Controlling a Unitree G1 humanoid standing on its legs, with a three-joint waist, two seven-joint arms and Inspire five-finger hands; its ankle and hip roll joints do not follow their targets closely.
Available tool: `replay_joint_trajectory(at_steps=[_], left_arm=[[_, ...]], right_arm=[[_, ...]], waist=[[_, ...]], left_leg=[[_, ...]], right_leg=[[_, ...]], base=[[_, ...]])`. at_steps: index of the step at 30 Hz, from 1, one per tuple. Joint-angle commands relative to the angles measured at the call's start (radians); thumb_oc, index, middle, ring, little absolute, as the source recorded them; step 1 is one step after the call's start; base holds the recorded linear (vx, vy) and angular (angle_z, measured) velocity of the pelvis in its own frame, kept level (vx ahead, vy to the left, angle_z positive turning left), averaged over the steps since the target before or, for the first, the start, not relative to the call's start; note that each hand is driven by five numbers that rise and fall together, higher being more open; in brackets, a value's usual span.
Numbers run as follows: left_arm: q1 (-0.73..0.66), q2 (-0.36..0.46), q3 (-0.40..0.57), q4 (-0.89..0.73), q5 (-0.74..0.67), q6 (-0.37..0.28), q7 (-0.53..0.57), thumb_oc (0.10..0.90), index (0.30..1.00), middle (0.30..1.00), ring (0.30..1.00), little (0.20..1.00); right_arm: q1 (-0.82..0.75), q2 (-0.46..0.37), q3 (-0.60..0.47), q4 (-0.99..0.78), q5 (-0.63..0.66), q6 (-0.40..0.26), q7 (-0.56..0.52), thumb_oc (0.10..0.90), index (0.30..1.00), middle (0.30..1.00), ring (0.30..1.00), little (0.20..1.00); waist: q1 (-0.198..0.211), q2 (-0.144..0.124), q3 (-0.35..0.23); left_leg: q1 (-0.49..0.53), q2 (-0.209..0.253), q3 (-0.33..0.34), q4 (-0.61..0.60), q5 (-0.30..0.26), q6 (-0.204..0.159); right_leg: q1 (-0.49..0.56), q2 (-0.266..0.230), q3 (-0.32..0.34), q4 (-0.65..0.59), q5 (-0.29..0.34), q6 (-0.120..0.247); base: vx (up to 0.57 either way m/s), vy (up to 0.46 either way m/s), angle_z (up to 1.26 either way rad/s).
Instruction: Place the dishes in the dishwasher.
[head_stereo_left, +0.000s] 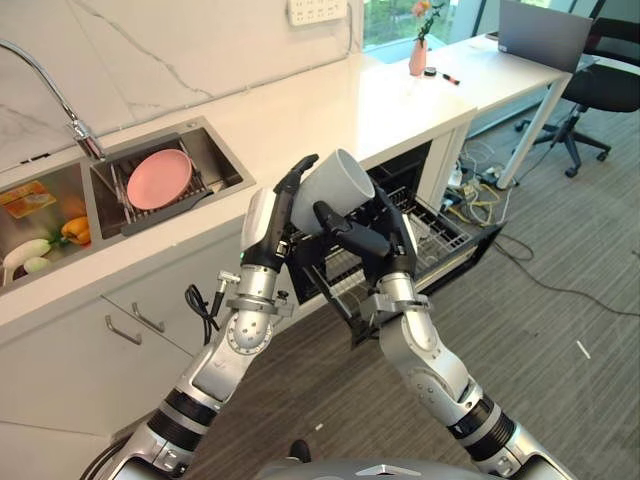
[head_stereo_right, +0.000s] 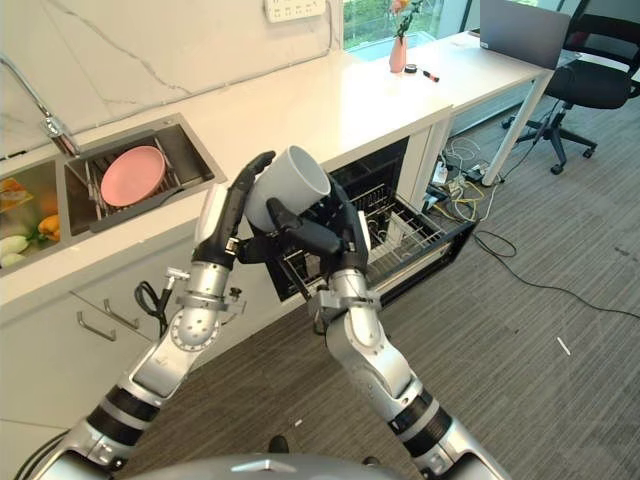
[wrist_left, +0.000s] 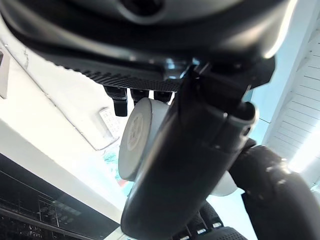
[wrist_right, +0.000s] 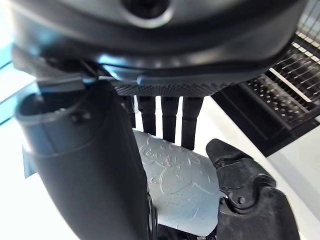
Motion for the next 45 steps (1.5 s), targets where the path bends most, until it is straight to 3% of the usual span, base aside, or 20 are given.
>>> replay_joint_trajectory(at_steps=[1, 10, 15, 17, 19, 26, 30, 35, 38, 39, 45], left_arm=[[-0.036, 0.004, -0.068, -0.004, 0.051, -0.056, 0.008, 0.800, 0.900, 0.900, 0.900, 0.900], [0.086, 0.021, 0.056, 0.022, -0.015, -0.058, 0.031, 0.800, 0.900, 0.900, 0.900, 0.900], [0.178, 0.053, 0.137, 0.056, -0.044, -0.073, 0.006, 0.800, 0.900, 0.900, 0.900, 0.900], [0.196, 0.060, 0.151, 0.056, -0.043, -0.074, 0.000, 0.800, 0.900, 0.900, 0.900, 0.900], [0.258, 0.071, 0.203, 0.074, -0.052, -0.077, -0.023, 0.800, 0.900, 0.900, 0.900, 0.900], [0.354, 0.104, 0.276, 0.126, -0.067, -0.057, -0.096, 0.800, 0.900, 0.900, 0.900, 0.900], [0.372, 0.113, 0.287, 0.135, -0.073, -0.047, -0.113, 0.800, 0.900, 0.900, 0.900, 0.900], [0.374, 0.170, 0.246, 0.226, -0.090, -0.037, -0.168, 0.800, 0.900, 0.900, 0.900, 0.900], [0.363, 0.179, 0.231, 0.257, -0.103, -0.031, -0.182, 0.800, 0.900, 0.900, 0.900, 0.900], [0.359, 0.188, 0.222, 0.278, -0.111, -0.029, -0.187, 0.800, 0.900, 0.900, 0.900, 0.900], [0.355, 0.190, 0.208, 0.304, -0.114, -0.022, -0.179, 0.800, 0.900, 0.900, 0.900, 0.900]], right_arm=[[-0.151, 0.149, -0.119, -0.205, 0.001, -0.207, -0.004, 0.400, 0.300, 0.300, 0.300, 0.300], [-0.116, 0.095, -0.194, -0.192, -0.089, -0.187, -0.033, 0.400, 0.300, 0.300, 0.300, 0.300], [-0.041, -0.030, -0.305, -0.092, -0.225, -0.127, 0.029, 0.400, 0.300, 0.300, 0.300, 0.300], [-0.025, -0.037, -0.326, -0.077, -0.223, -0.126, 0.030, 0.400, 0.300, 0.300, 0.300, 0.300], [0.012, -0.092, -0.390, -0.007, -0.266, -0.090, 0.063, 0.400, 0.300, 0.300, 0.300, 0.300], [0.044, -0.198, -0.459, 0.159, -0.275, -0.005, 0.153, 0.400, 0.300, 0.300, 0.300, 0.300], [0.031, -0.220, -0.460, 0.203, -0.281, 0.016, 0.176, 0.400, 0.300, 0.300, 0.300, 0.300], [-0.135, -0.358, -0.397, 0.424, -0.323, 0.082, 0.236, 0.400, 0.300, 0.300, 0.300, 0.300], [-0.199, -0.382, -0.364, 0.488, -0.335, 0.100, 0.245, 0.400, 0.300, 0.300, 0.300, 0.300], [-0.267, -0.415, -0.344, 0.584, -0.381, 0.123, 0.241, 0.400, 0.300, 0.300, 0.300, 0.300], [-0.384, -0.425, -0.317, 0.784, -0.436, 0.162, 0.218, 0.400, 0.300, 0.300, 0.300, 0.300]], waist=[[0.000, -0.041, -0.043], [0.009, -0.041, -0.039], [0.027, -0.056, -0.025], [0.032, -0.060, -0.024], [0.055, -0.076, -0.018], [0.118, -0.120, 0.017], [0.136, -0.126, 0.036], [0.204, -0.150, 0.134], [0.215, -0.153, 0.159], [0.227, -0.155, 0.179], [0.238, -0.143, 0.216]], left_leg=[[0.047, 0.010, -0.008, 0.006, -0.051, -0.027], [0.046, 0.008, -0.014, 0.006, -0.050, -0.028], [0.029, 0.005, -0.026, 0.006, -0.047, -0.025], [0.027, 0.004, -0.030, 0.006, -0.048, -0.024], [0.019, 0.001, -0.042, 0.006, -0.048, -0.023], [-0.024, -0.005, -0.078, 0.006, -0.036, -0.023], [-0.048, -0.006, -0.091, 0.006, -0.026, -0.023], [-0.156, -0.011, -0.147, 0.019, 0.010, -0.025], [-0.189, -0.011, -0.159, 0.023, 0.019, -0.027], [-0.215, -0.013, -0.170, 0.028, 0.027, -0.028], [-0.260, -0.019, -0.187, 0.035, 0.035, -0.027]], right_leg=[[-0.004, -0.027, -0.003, 0.012, 0.015, 0.073], [-0.003, -0.031, -0.012, 0.012, 0.015, 0.073], [-0.011, -0.033, -0.029, 0.012, 0.021, 0.079], [-0.011, -0.034, -0.033, 0.012, 0.020, 0.079], [-0.009, -0.034, -0.050, 0.012, 0.018, 0.080], [-0.025, -0.035, -0.092, 0.012, 0.019, 0.083], [-0.039, -0.035, -0.102, 0.013, 0.021, 0.082], [-0.113, -0.037, -0.146, 0.025, 0.040, 0.077], [-0.137, -0.037, -0.153, 0.030, 0.043, 0.077], [-0.163, -0.037, -0.155, 0.038, 0.045, 0.075], [-0.202, -0.040, -0.166, 0.053, 0.046, 0.071]], base=[[0.00, 0.000, 0.00], [0.00, 0.000, 0.00], [-0.01, 0.000, 0.03], [-0.01, -0.006, 0.06], [0.00, -0.020, 0.14], [-0.01, -0.018, 0.20], [-0.06, -0.021, 0.22], [-0.11, -0.037, 0.32], [-0.07, -0.013, 0.20], [-0.06, 0.000, 0.10], [-0.03, 0.013, 0.14]])
